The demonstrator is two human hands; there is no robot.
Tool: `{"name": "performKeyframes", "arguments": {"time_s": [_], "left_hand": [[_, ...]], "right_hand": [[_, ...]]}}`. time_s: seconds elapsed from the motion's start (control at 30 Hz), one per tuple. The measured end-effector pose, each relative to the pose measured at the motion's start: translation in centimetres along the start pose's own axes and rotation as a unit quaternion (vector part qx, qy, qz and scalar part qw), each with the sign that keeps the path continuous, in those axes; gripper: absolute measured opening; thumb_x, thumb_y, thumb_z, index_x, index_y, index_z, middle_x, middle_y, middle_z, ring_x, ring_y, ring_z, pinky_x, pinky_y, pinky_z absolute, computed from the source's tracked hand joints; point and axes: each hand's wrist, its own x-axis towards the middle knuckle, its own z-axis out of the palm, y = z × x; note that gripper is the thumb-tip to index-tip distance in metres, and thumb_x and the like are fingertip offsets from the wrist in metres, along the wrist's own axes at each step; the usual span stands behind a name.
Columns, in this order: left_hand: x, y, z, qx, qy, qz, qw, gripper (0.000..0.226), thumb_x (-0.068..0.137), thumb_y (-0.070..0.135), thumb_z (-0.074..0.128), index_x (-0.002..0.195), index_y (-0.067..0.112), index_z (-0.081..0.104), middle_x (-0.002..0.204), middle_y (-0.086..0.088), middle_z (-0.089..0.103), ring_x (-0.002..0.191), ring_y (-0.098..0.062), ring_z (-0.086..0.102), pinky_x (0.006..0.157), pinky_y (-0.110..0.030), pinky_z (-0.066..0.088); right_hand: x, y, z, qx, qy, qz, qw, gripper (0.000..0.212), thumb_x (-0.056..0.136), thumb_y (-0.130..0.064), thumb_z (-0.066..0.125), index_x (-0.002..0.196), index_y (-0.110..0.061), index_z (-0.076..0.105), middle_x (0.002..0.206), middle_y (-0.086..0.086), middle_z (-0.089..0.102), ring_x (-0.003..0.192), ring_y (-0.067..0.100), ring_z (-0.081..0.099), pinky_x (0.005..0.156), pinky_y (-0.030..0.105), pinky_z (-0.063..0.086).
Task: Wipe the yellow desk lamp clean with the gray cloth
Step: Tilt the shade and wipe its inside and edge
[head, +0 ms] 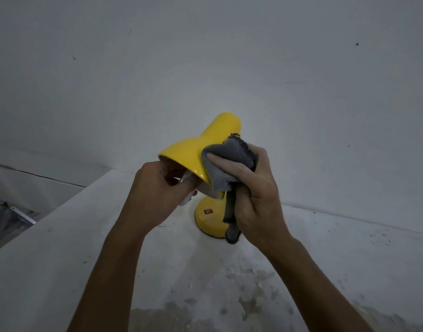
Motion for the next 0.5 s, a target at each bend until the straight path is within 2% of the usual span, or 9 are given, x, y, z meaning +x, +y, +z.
{"name": "performKeyframes", "arguments": {"time_s": [0.07,0.13,0.23,0.3,0.43,0.5], "left_hand": [[0.0,0.1,0.0,-0.003,0.002,-0.010,1.000,0.008,0.074,0.037,0.071,0.067,0.033,0.072,0.065,0.004,0.073,0.066,-0.015,0.074,0.068,-0.049,0.060],[-0.1,0.2,0.0,0.000,0.001,-0.014,1.000,0.015,0.073,0.033,0.069,0.057,0.034,0.069,0.058,0.005,0.070,0.066,-0.018,0.074,0.071,-0.051,0.059],[-0.1,0.2,0.0,-0.005,-0.003,-0.021,1.000,0.014,0.069,0.038,0.069,0.060,0.027,0.069,0.059,0.000,0.071,0.067,-0.020,0.074,0.073,-0.054,0.058],[-0.1,0.1,0.1,-0.008,-0.003,-0.024,1.000,0.025,0.067,0.045,0.067,0.066,0.020,0.070,0.063,-0.004,0.073,0.067,-0.021,0.074,0.073,-0.055,0.058],[-0.1,0.1,0.0,-0.010,0.001,-0.032,0.999,0.030,0.064,0.047,0.067,0.063,0.017,0.070,0.064,-0.005,0.073,0.066,-0.021,0.074,0.073,-0.055,0.058],[-0.1,0.2,0.1,-0.004,0.002,-0.032,0.999,0.030,0.062,0.048,0.067,0.061,0.018,0.070,0.062,-0.004,0.073,0.065,-0.020,0.074,0.074,-0.054,0.058]], "right_hand": [[-0.7,0.7,0.4,0.028,0.026,0.042,0.998,0.046,0.094,0.009,0.038,0.131,-0.010,0.057,0.127,0.014,0.044,0.121,0.021,0.047,0.102,0.027,0.042],[-1.2,1.2,0.9,0.068,0.037,0.100,0.992,0.051,0.096,0.011,0.037,0.136,-0.016,0.051,0.127,0.011,0.045,0.120,0.012,0.048,0.099,0.020,0.042],[-1.8,1.3,1.8,0.105,0.065,0.153,0.981,0.055,0.096,0.011,0.038,0.137,-0.025,0.048,0.129,0.001,0.049,0.125,0.005,0.047,0.104,0.023,0.041],[-2.1,1.2,2.2,0.127,0.091,0.187,0.970,0.054,0.096,0.010,0.039,0.135,-0.025,0.050,0.129,-0.008,0.052,0.125,0.001,0.047,0.106,0.024,0.042],[-3.0,1.3,2.9,0.149,0.079,0.271,0.948,0.048,0.095,-0.008,0.040,0.134,-0.031,0.054,0.133,-0.004,0.058,0.127,0.017,0.051,0.104,0.046,0.046],[-2.6,1.0,2.6,0.180,0.062,0.316,0.930,0.044,0.096,-0.011,0.040,0.128,-0.036,0.058,0.124,-0.004,0.065,0.120,0.020,0.057,0.098,0.048,0.050]]}}
